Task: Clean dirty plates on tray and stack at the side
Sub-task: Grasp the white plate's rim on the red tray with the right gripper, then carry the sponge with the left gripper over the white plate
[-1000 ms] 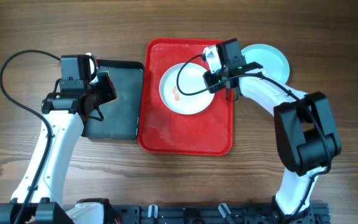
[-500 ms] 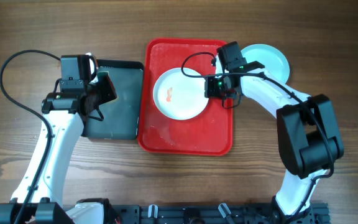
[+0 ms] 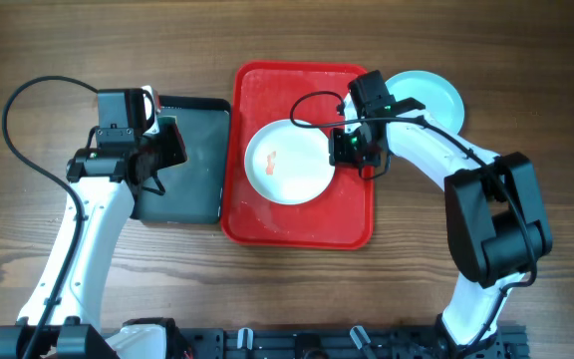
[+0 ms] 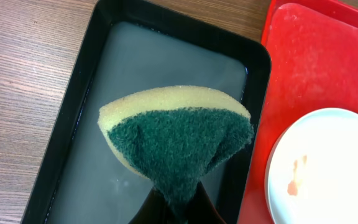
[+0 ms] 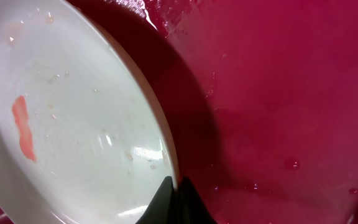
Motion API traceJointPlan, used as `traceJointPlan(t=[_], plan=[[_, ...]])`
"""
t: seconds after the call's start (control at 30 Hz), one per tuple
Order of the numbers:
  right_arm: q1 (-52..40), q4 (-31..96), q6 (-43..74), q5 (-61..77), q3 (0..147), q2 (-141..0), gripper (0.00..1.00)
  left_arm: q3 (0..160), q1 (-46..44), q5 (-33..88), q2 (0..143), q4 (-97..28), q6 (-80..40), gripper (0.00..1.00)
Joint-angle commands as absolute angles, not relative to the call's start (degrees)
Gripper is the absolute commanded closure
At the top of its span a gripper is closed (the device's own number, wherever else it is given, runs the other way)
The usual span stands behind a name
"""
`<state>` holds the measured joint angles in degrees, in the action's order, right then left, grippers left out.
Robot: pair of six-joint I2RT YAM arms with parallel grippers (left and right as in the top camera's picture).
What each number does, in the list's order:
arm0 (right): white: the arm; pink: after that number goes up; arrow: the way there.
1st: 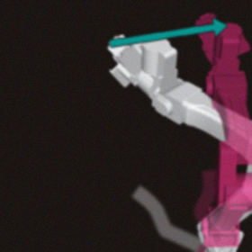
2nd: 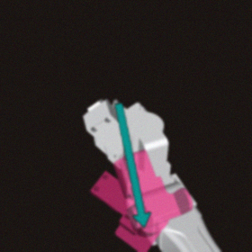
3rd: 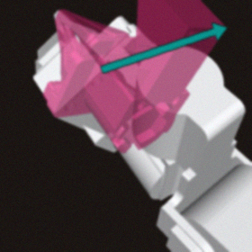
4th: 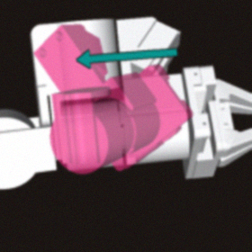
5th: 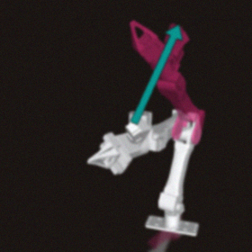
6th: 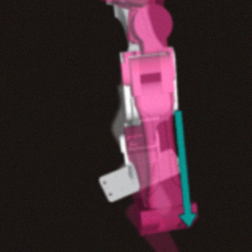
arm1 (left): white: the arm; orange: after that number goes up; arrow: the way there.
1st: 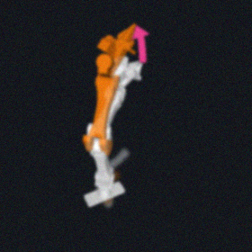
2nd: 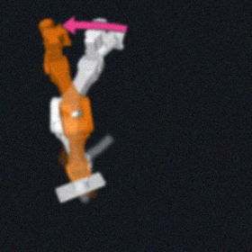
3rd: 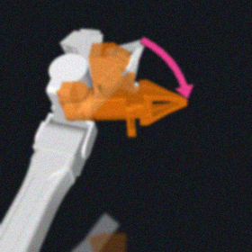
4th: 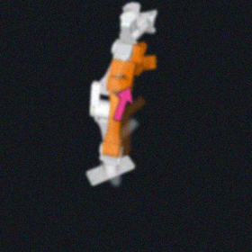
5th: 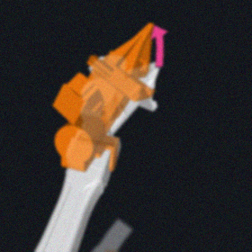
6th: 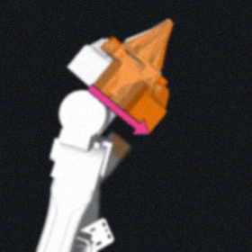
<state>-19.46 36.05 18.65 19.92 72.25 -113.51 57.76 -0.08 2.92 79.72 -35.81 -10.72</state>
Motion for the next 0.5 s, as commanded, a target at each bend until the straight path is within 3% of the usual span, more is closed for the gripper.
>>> traceJointPlan(t=[0.0, 0.13, 0.27, 0.47], plan=[[-19.3, 37.4, 11.5, 19.7, 74.1, -111.9, 0.96, 58.1, 0.1, 3.6, 80.1, -35.0, -7.9, 0.96], [-19.0, 41.7, 10.4, 19.7, 78.8, -111.8, 0.86, 59.1, 0.1, 3.6, 80.1, -35.5, -6.1, 0.96], [-19.0, 41.2, 5.8, 19.5, 79.7, -111.9, 0.66, 62.8, 0.1, 3.6, 81.2, -40.5, -4.4, 0.96], [-19.0, 40.2, 5.9, 19.1, 79.7, -111.9, 0.65, 72.1, 0.1, 7.9, 89.6, -50.1, -1.9, 0.96]])
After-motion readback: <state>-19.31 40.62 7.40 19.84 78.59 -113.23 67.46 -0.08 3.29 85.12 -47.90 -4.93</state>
